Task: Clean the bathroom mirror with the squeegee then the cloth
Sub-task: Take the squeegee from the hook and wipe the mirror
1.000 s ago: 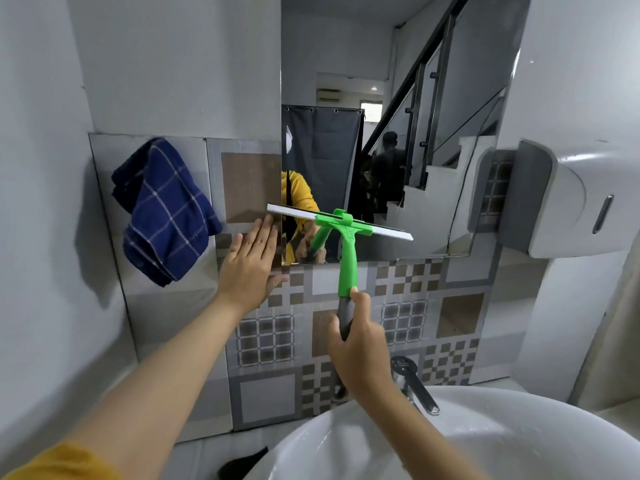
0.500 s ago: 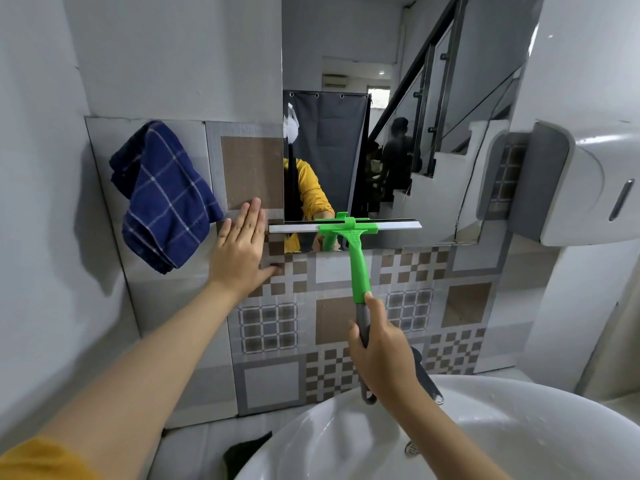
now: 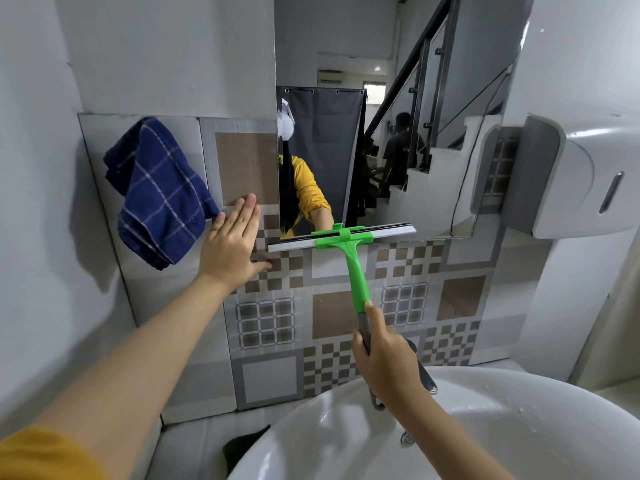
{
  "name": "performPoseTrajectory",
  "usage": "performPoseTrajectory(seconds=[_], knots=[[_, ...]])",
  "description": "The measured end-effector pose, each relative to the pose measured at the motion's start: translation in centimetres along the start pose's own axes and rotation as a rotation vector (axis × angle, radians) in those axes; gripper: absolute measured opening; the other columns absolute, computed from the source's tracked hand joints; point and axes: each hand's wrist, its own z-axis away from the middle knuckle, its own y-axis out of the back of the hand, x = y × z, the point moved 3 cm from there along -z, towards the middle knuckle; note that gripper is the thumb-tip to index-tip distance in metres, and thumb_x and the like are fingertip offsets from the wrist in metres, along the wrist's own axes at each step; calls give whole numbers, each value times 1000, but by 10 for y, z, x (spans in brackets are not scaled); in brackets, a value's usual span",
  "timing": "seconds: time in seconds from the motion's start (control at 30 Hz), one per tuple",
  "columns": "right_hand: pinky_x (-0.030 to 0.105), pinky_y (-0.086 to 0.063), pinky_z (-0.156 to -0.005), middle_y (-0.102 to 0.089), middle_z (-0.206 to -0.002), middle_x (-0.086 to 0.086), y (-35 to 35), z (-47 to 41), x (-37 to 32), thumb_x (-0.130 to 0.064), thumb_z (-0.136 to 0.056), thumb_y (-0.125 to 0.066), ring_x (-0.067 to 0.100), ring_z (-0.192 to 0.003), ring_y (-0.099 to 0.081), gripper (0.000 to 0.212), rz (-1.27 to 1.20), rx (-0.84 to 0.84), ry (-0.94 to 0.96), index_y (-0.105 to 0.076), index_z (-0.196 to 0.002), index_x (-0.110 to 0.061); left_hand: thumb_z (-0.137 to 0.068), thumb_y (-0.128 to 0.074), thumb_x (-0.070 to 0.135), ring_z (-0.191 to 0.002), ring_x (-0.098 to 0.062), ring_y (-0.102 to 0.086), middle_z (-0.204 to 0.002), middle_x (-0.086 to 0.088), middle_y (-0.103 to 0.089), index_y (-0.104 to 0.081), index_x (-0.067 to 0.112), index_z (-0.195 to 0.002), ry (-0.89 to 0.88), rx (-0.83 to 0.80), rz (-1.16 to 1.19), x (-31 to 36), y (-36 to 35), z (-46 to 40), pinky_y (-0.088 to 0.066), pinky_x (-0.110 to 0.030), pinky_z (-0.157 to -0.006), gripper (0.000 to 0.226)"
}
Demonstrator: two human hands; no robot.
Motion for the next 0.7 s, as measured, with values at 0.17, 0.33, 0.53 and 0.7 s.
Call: performPoseTrajectory(seconds=[0.17, 0.33, 0.53, 0.7], knots=[[8, -25, -31, -53, -48, -3, -2, 6, 0, -4, -76, -72, 6, -33, -36, 43, -25, 5, -6, -54, -115, -1, -53, -86, 42, -137, -29, -25, -149, -15, -27, -29, 1, -141, 3, -17, -7, 1, 0, 0, -18, -44, -109, 111], [26, -42, -29, -56, -51, -1, 2, 10, 3, -6, -80, -66, 13, -34, -46, 43, -27, -21, -15, -48, -119, -6, -54, -86, 38, -136, -29, -26, -149, -16, -27, -29, 0, -140, 2, -17, -14, 2, 3, 1, -19, -44, -108, 110], [15, -38, -29, -58, -56, -3, 35, 14, 4, -8, -82, -64, 5, -34, -43, 41, -33, -67, 80, -45, -119, -9, -47, -85, 49, -134, -33, -32, -148, -18, -28, -28, -2, -139, -49, -88, -76, -1, 9, 1, -21, -45, -106, 120], [12, -42, -32, -64, -60, 4, 90, -8, 6, -25, -89, -46, 4, -35, -48, 34, 153, -5, 329, -48, -117, -7, -65, -76, 48, -135, -31, -32, -149, -16, -28, -29, 1, -140, -56, -57, -33, -8, 32, 0, -18, -44, -108, 101]])
